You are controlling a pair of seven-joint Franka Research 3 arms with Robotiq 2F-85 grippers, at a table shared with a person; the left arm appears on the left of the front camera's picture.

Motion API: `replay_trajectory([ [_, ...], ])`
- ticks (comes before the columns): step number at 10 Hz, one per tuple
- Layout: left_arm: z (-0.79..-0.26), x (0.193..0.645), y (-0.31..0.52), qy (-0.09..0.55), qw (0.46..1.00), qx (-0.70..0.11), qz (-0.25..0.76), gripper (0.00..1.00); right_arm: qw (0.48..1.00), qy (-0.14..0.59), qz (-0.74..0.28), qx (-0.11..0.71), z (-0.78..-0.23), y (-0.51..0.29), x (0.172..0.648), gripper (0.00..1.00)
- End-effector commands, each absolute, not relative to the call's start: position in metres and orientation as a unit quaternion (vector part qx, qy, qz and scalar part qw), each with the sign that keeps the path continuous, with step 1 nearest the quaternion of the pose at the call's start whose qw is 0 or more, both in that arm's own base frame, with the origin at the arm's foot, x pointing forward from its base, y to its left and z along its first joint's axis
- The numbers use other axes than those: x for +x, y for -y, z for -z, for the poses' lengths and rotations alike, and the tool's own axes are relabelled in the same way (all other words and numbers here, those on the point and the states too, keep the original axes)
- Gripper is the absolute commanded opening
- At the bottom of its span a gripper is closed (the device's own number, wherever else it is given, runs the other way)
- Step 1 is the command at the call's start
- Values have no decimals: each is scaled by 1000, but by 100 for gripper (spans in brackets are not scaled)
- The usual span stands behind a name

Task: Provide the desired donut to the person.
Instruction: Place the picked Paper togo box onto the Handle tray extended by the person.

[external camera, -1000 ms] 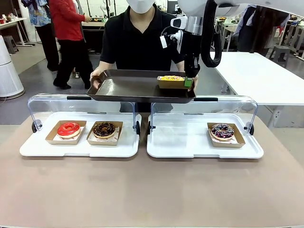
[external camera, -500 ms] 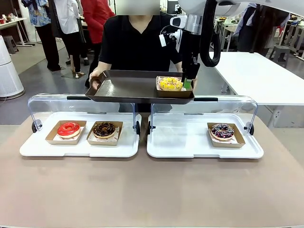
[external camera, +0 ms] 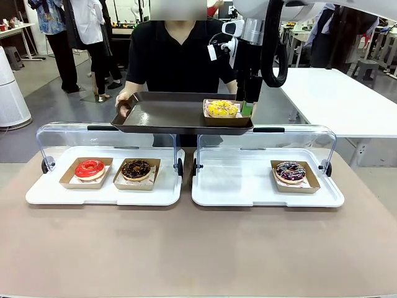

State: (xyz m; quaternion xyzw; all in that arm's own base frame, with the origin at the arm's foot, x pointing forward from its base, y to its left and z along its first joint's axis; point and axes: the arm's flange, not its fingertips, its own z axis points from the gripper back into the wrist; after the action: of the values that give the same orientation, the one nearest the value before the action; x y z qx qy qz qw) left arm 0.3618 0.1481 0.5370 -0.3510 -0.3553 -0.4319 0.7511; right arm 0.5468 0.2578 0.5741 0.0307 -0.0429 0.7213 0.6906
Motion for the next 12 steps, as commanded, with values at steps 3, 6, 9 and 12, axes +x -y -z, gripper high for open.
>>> replay_trajectory([
  [3,-538,362,-149,363,744,-354,434,100,687,43,-725,25,-576,-253,529,100],
  [6,-538,362,-149,363,744,-354,434,100,695,61,-716,-2,-603,-206,451,100],
  [9,-538,362,-149,363,744,-354,434,100,721,85,-688,-9,-592,-139,384,100],
  [12,-538,362,-149,363,744,-354,434,100,734,88,-673,13,-570,-107,373,100],
])
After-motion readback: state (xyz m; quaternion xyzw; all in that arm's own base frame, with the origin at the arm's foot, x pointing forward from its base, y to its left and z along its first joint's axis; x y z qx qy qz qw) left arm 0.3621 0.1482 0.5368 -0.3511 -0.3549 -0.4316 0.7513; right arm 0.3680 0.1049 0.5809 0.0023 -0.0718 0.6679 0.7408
